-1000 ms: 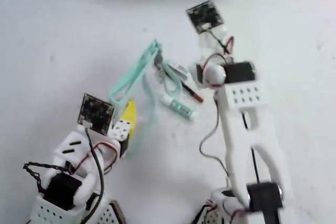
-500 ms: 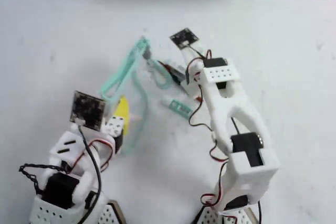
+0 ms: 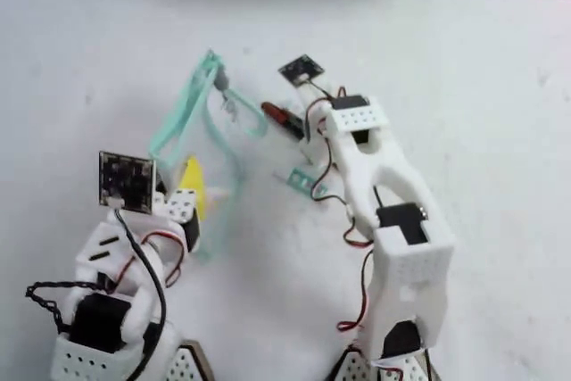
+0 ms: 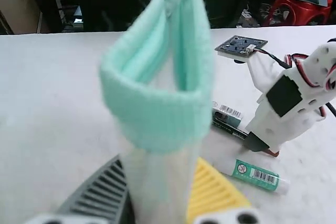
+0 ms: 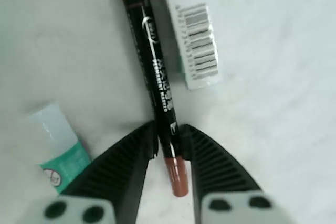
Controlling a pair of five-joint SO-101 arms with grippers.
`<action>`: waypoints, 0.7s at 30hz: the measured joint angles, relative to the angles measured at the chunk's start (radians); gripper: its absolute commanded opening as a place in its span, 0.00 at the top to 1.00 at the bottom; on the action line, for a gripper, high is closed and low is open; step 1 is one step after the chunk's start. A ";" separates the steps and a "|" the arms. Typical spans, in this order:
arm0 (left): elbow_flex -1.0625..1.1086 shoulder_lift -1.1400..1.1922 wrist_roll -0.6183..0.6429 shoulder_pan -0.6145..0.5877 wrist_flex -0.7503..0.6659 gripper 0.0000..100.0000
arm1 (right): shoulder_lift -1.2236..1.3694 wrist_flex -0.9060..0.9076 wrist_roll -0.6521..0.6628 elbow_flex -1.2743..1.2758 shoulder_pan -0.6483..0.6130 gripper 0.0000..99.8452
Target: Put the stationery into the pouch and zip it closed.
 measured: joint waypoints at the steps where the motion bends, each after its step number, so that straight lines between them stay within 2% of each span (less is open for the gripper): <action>1: 0.000 0.000 0.000 0.000 0.000 0.98 | 0.002 0.002 0.002 -0.008 0.002 0.98; 8: 0.000 0.000 0.000 0.000 0.000 0.98 | 0.005 0.017 0.003 -0.015 0.002 0.98; 15: 0.000 0.000 -0.023 0.092 0.000 0.98 | 0.006 0.028 0.003 -0.020 0.002 0.98; 21: 0.015 0.000 -0.064 0.109 -0.003 0.98 | 0.008 0.034 0.002 -0.025 0.002 0.98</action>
